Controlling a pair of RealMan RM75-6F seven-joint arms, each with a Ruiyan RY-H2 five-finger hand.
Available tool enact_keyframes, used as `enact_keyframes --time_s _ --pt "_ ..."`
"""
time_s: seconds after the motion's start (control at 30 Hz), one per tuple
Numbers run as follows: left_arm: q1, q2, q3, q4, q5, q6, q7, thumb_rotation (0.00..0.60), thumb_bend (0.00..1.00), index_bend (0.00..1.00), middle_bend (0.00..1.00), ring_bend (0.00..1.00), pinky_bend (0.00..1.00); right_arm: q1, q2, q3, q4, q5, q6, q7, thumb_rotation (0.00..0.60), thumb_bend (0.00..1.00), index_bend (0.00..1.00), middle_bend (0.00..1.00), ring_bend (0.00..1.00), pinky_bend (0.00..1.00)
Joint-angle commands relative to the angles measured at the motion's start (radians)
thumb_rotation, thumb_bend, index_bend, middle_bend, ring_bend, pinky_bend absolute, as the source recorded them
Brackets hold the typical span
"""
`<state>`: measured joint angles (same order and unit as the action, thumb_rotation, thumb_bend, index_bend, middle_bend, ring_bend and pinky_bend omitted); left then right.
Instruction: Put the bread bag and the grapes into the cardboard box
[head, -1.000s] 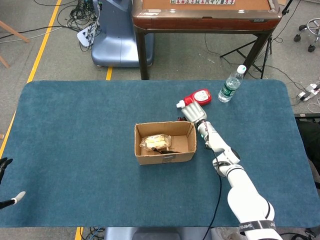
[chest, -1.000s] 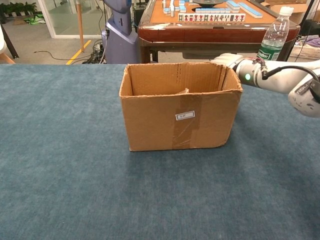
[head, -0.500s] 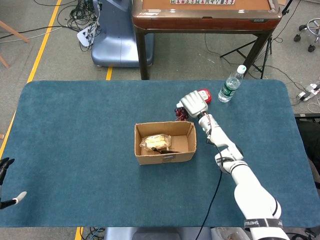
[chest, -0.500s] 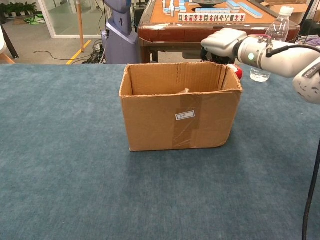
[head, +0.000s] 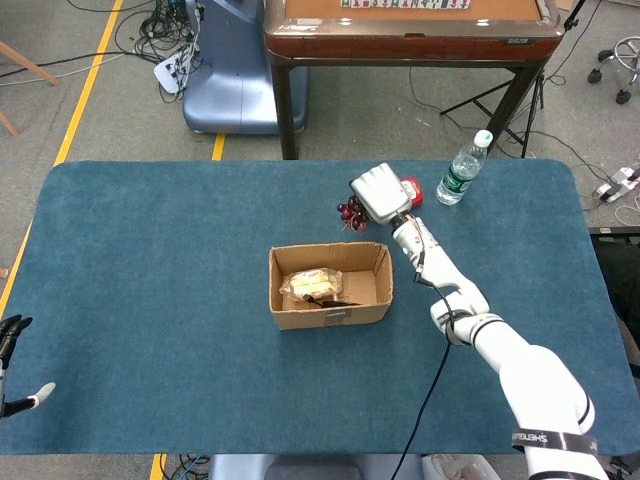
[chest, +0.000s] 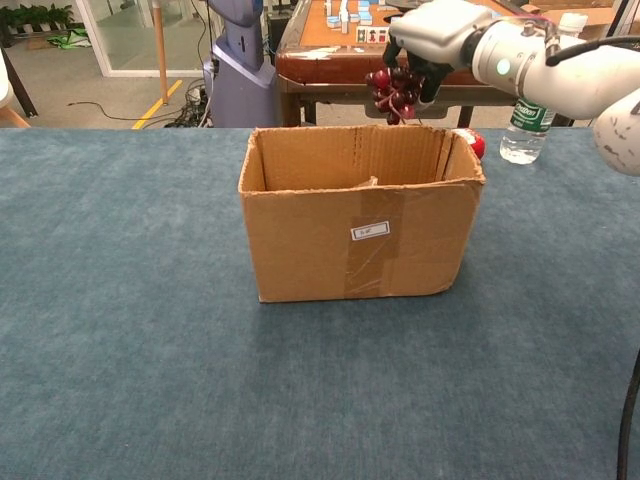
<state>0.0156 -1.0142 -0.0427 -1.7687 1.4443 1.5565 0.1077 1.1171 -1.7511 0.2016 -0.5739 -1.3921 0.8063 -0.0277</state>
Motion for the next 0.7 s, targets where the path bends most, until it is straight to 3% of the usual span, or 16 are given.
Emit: enact_keyframes --time_s 0.03,0.47,0.7 --pt "0.000 0.000 0.000 -0.001 0.001 0.001 0.002 0.600 0.00 0.15 0.12 0.11 0.30 -0.013 0.104 0.045 -0.186 0.031 0.061 -0.102 0.600 0.36 0.75 1.00 1.00 0.95" --pt "-0.002 -0.002 0.005 -0.004 0.013 0.000 0.012 0.600 0.00 0.15 0.12 0.11 0.30 -0.082 0.318 0.108 -0.701 0.185 0.118 -0.403 0.600 0.36 0.75 1.00 1.00 0.95" --pt "-0.002 -0.001 0.010 -0.007 0.022 -0.002 0.013 0.600 0.00 0.15 0.12 0.11 0.30 -0.126 0.418 0.125 -0.968 0.361 0.139 -0.538 0.600 0.35 0.75 1.00 1.00 0.95"
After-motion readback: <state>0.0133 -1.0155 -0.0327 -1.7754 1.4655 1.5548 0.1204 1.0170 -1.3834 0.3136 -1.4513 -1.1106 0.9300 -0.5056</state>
